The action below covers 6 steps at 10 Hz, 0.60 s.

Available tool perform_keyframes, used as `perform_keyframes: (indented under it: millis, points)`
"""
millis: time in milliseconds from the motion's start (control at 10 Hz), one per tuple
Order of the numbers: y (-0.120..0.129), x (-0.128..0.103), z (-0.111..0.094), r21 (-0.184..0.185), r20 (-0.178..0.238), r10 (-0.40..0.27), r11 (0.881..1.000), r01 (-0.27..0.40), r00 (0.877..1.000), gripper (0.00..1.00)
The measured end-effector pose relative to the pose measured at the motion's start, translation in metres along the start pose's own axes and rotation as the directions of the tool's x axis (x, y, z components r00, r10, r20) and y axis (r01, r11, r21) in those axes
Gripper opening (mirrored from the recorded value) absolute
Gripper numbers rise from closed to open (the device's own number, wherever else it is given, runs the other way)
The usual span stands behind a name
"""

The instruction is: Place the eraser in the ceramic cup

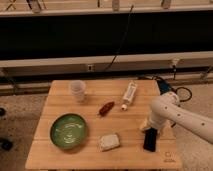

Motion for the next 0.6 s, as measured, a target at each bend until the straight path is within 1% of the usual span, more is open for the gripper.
perform_keyframes:
  millis: [200, 400, 500, 600]
  points:
    - [-0.0025, 0.0013, -0.0038, 0.004, -0.005, -0.003, 1.000, 0.003, 1.000, 0.08]
    - [-0.0004, 0.0005, -0.0049, 0.001, -0.003, -0.001, 1.000, 0.001, 1.000, 0.00]
    - [0.0001, -0.0004, -0.0051, 0.000, -0.001, -0.002, 1.000, 0.002, 1.000, 0.00]
    - [0.0031, -0.0036, -0.0079, -0.009, -0.010, -0.008, 1.000, 0.008, 1.000, 0.00]
